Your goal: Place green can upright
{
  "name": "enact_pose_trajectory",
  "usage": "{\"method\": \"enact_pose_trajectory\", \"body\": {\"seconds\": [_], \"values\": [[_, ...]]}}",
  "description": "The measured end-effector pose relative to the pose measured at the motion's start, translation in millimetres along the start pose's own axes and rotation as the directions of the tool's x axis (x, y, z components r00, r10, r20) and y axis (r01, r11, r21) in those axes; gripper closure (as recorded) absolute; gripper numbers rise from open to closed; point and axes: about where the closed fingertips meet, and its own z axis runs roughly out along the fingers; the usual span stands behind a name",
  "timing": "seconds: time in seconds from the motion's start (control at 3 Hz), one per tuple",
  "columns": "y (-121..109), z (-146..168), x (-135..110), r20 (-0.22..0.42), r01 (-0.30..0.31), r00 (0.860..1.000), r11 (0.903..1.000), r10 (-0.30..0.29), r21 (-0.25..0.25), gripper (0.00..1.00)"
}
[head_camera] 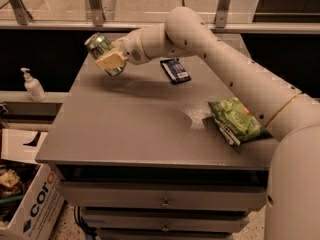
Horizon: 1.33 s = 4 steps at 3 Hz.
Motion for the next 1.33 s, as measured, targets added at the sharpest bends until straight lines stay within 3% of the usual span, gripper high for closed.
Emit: {"method": "enact_pose_trajectory", "body": {"seconds": [0.67, 1.33], "values": [[2.7, -4.7, 23.4, 0.087, -0.058, 0.995, 0.9982, 0.056, 0.017, 1.0], [3.8, -7.9, 34.9, 0.107, -0.087, 0.991, 0.9958, 0.084, 0.029, 1.0]]}}
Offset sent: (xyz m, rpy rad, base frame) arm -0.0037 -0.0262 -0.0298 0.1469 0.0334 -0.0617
